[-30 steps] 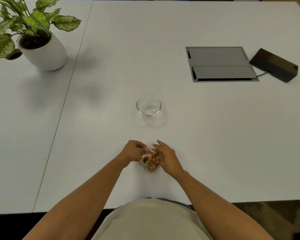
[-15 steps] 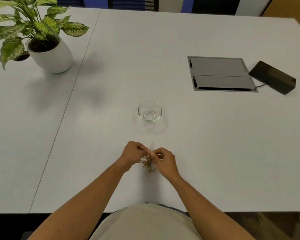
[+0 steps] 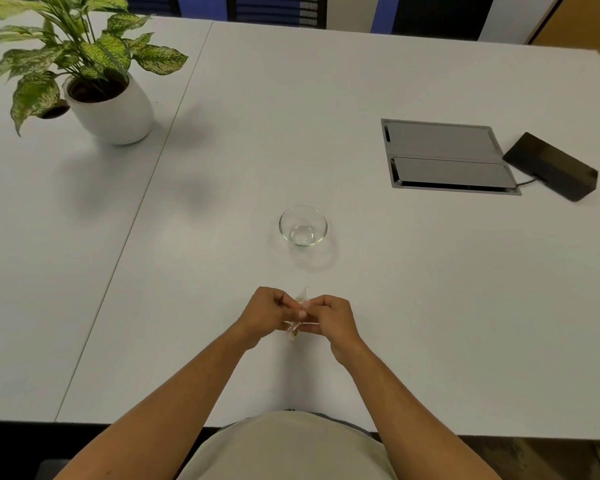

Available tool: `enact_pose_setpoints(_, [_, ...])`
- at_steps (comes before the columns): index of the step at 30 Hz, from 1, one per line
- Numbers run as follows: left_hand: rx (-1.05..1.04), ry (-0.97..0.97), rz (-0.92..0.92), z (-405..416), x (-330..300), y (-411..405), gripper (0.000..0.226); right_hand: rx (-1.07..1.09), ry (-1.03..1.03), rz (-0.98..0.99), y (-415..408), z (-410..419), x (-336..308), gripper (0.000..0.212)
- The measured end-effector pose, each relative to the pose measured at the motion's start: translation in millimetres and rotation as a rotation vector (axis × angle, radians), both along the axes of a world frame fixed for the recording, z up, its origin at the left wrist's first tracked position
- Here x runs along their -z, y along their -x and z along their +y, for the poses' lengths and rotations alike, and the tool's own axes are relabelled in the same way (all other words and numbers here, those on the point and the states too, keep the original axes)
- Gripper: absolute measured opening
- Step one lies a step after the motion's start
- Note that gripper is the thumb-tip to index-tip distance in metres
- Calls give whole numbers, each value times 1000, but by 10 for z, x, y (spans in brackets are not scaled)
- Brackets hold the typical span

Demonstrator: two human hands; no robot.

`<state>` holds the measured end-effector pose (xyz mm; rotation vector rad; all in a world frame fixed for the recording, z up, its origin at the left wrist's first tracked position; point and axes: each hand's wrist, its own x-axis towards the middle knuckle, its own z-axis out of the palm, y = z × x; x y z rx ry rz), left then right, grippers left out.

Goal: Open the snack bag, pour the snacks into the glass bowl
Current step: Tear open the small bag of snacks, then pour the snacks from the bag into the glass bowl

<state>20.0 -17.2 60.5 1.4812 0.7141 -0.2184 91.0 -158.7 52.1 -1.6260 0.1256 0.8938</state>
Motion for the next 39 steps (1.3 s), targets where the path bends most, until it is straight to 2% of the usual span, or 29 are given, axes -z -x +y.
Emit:
enact_pose_setpoints(3, [18, 101, -5, 24, -29, 24, 6, -57, 92, -96, -13, -11, 25, 10])
enact_pose_setpoints(6, [24, 97, 15, 10, -37, 18, 7, -145, 247, -256, -7, 7, 8, 13])
enact_pose_setpoints(8, [-3, -56, 53, -21, -43, -18, 9, -201, 337, -377, 11, 39, -28, 15])
enact_pose_setpoints(11, [55, -444, 55, -127, -85, -80, 11, -279, 434, -510, 45, 90, -74, 14])
enact_pose_setpoints(13, [101, -635, 56, -201, -120, -103, 14, -305, 479, -546, 49, 109, -85, 17])
enact_pose_setpoints(17, [167, -843, 89, -217, -162, -114, 15, -285, 545, -555, 61, 77, -76, 31])
enact_pose_setpoints(22, [202, -1011, 48, -145, -211, -125, 19, -234, 567, -543, 12, -42, -65, 21])
enact_pose_setpoints(27, [245, -974, -7, -136, -282, -191, 15, -141, 364, -453, -11, -103, -53, 15])
enact_pose_setpoints(31, [178, -901, -32, -119, -385, -248, 19, 1, 158, -213, -75, -182, 24, 8])
enact_pose_setpoints(34, [145, -855, -60, -85, -460, -284, 19, 153, -98, 27, -119, -279, 131, 5])
enact_pose_setpoints(35, [144, -830, -70, -80, -482, -296, 18, 218, -159, 112, -118, -300, 174, 6])
enact_pose_setpoints(37, [143, -771, -86, -87, -524, -321, 16, 309, -182, 242, -107, -322, 274, 29])
enact_pose_setpoints(39, [129, -715, -93, -100, -560, -364, 12, 317, -178, 309, -87, -295, 311, 37])
